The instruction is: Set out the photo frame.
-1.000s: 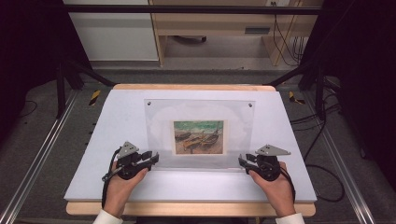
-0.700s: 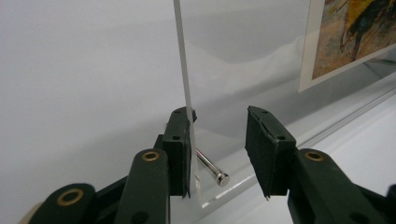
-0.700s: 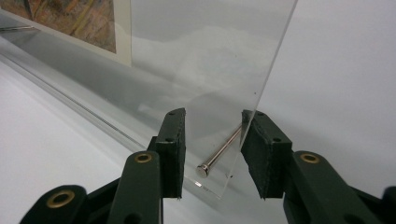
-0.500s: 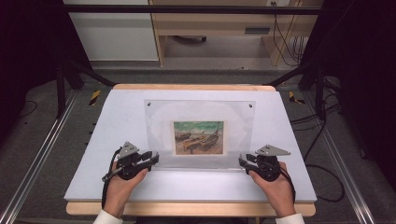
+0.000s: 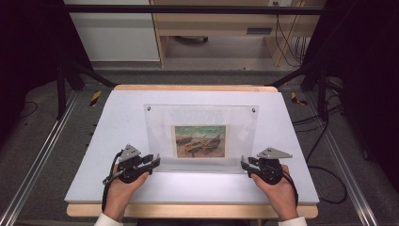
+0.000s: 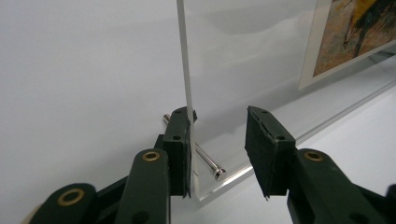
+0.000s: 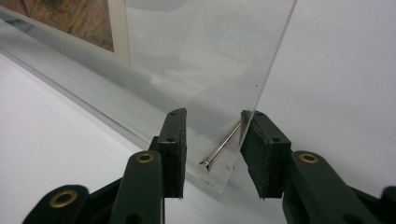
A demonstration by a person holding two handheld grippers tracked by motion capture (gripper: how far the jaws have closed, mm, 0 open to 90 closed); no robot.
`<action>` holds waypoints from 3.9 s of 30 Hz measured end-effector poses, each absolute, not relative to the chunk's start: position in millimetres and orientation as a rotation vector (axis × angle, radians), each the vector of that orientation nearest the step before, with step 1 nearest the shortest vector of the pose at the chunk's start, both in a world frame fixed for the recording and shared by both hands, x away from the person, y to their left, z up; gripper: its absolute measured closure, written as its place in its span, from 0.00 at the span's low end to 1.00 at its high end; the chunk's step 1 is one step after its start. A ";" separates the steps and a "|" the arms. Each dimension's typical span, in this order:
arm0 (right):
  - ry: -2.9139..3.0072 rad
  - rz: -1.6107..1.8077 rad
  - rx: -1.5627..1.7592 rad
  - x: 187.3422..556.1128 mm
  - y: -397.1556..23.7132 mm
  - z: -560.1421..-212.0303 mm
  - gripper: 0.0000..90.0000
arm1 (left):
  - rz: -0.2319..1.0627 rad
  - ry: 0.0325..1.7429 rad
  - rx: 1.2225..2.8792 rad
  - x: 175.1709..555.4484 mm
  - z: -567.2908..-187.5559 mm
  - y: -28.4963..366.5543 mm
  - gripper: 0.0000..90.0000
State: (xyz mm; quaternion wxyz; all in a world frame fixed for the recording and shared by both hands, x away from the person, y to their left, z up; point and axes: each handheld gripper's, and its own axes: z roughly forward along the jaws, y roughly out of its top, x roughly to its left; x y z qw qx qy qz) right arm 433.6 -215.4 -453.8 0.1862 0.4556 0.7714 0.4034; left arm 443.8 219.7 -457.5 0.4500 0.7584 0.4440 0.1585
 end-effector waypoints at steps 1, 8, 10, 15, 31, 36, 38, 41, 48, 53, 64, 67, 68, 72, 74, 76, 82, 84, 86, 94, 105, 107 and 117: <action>2.173 1.136 1.284 433.4 -215.4 -453.8 0.68 | 0.391 1.099 1.874 443.7 -457.6 219.6 0.68; 2.179 1.130 1.281 432.2 -215.1 -454.4 0.69 | 0.392 1.098 1.883 442.4 -458.1 219.5 0.67; 2.179 1.131 1.283 431.7 -214.8 -454.5 0.69 | 0.393 1.097 1.886 442.0 -458.3 219.4 0.67; 2.182 1.124 1.283 430.6 -214.5 -455.1 0.69 | 0.393 1.096 1.888 441.4 -458.9 219.3 0.67; 2.192 1.104 1.282 428.0 -213.3 -456.4 0.69 | 0.394 1.099 1.901 439.0 -460.9 218.1 0.66; 2.193 1.099 1.281 427.2 -213.0 -456.9 0.69 | 0.397 1.098 1.908 438.9 -461.2 217.6 0.66; 2.193 1.098 1.286 426.8 -212.7 -457.0 0.69 | 0.397 1.099 1.912 438.8 -461.2 217.4 0.66; 2.197 1.094 1.284 426.5 -212.6 -457.2 0.69 | 0.400 1.098 1.914 438.5 -461.4 216.8 0.65; 2.197 1.096 1.282 426.4 -213.0 -457.7 0.69 | 0.404 1.098 1.914 438.2 -461.4 216.4 0.65; 2.198 1.097 1.281 426.4 -213.1 -458.0 0.69 | 0.404 1.099 1.915 437.9 -461.3 216.3 0.65; 2.191 1.096 1.283 426.2 -212.0 -458.5 0.68 | 0.406 1.097 1.914 437.9 -461.5 216.0 0.65; 2.191 1.097 1.285 426.2 -211.9 -458.5 0.68 | 0.409 1.095 1.914 437.9 -461.6 216.0 0.65; 2.192 1.097 1.277 426.6 -212.3 -458.6 0.68 | 0.409 1.094 1.915 438.0 -461.6 216.0 0.65; 2.193 1.098 1.276 426.6 -212.5 -458.6 0.68 | 0.412 1.092 1.916 438.0 -461.5 215.9 0.65; 2.192 1.098 1.275 426.6 -212.6 -458.7 0.68 | 0.413 1.091 1.917 438.0 -461.5 215.8 0.65; 2.190 1.101 1.276 426.6 -212.2 -458.8 0.67 | 0.415 1.089 1.920 438.1 -461.4 215.7 0.65; 2.173 1.116 1.267 426.3 -209.4 -457.8 0.55 | 0.458 1.065 1.913 437.6 -460.2 213.3 0.55; 2.168 1.124 1.270 426.4 -208.4 -457.6 0.49 | 0.459 1.066 1.907 438.3 -460.6 213.3 0.50; 2.164 1.125 1.265 426.9 -208.2 -457.3 0.43 | 0.463 1.064 1.903 438.9 -460.7 213.7 0.46; 2.144 1.135 1.219 427.4 -205.2 -455.4 0.27 | 0.464 1.054 1.876 440.0 -459.2 213.1 0.32; 2.046 1.157 1.128 425.4 -202.3 -447.4 0.10 | 0.490 1.009 1.857 440.0 -455.5 209.9 0.13; 2.020 1.160 1.105 424.6 -203.3 -445.2 0.09 | 0.493 1.003 1.854 439.6 -454.6 209.5 0.11; 1.948 1.195 1.086 417.1 -207.3 -436.6 0.08 | 0.519 0.957 1.838 432.0 -448.0 213.3 0.08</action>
